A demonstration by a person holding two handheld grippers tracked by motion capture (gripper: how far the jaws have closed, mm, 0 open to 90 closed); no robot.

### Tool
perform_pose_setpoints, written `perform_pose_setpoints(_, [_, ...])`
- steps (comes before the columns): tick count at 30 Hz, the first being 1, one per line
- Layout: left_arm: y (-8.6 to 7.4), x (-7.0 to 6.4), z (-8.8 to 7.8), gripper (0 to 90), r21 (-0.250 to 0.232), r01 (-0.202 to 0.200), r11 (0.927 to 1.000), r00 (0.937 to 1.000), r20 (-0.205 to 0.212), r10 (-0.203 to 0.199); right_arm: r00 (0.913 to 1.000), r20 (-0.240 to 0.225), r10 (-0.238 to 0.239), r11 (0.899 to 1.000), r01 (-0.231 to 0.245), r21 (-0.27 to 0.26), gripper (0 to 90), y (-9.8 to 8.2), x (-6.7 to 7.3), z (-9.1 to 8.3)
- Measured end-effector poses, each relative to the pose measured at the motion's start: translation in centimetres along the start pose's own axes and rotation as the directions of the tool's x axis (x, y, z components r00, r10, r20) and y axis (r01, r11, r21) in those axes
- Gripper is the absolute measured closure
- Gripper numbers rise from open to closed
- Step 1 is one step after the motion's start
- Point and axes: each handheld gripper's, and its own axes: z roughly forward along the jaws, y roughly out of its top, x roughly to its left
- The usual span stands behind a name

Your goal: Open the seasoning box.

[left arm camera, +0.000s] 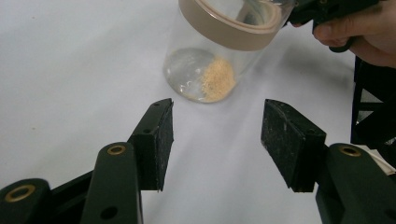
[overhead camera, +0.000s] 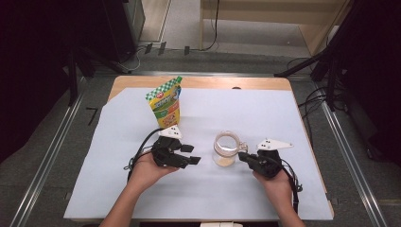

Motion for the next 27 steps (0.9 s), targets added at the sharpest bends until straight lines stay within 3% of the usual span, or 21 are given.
perform_pose_setpoints(11, [0.0,0.0,0.5,43.9,0.017,-0.008,0.9998,1.0000,0.005,0.008,0.9981,0.057,-0.023,0.999,0.024,-0.028,90.0,0.8,-1.5,1.3])
perform_pose_setpoints(18, [0.0,0.2,0.6,40.0,0.002,-0.001,1.0000,1.0000,0.004,0.001,0.9985,0.054,-0.006,0.999,0.009,-0.043,90.0,0.9,-2.4,2.4])
perform_pose_setpoints(25, [0.3,0.4,1.2,36.0,-0.043,-0.012,0.9990,0.9996,0.023,0.013,0.9983,0.028,0.051,0.999,-0.051,-0.007,90.0,1.1,-2.7,2.9])
perform_pose_setpoints(27, [0.5,0.5,1.3,33.9,-0.046,-0.002,0.9989,0.9992,0.039,0.003,0.9987,0.038,0.033,0.999,-0.033,-0.003,90.0,1.1,-2.7,2.8])
